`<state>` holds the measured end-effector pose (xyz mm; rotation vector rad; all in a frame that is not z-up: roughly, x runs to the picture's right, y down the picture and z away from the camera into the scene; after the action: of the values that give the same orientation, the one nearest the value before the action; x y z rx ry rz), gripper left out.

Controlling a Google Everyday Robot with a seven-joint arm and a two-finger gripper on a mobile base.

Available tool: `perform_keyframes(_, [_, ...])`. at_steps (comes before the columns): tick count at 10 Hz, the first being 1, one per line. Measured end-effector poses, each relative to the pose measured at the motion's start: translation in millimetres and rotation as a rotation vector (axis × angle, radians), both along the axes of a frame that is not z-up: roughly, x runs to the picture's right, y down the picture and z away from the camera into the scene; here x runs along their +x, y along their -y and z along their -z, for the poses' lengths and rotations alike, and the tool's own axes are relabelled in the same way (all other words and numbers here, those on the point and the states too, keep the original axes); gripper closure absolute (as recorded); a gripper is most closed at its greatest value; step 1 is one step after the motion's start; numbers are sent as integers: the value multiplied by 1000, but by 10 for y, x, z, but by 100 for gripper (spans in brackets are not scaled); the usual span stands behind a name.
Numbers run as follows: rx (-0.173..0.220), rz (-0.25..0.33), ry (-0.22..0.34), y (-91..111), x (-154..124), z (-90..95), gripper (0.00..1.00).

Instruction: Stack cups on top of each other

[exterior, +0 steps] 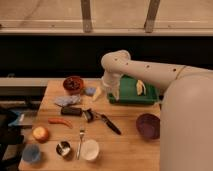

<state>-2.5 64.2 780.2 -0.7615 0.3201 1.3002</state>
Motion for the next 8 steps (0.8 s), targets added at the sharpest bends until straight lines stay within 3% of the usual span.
perform_keyframes(5, [11,202,157,-592,-845,272,20])
perform_keyframes(6, [11,230,180,-672,-930,347,20])
perform_keyframes(8, [13,233,180,-675,-922,347,20])
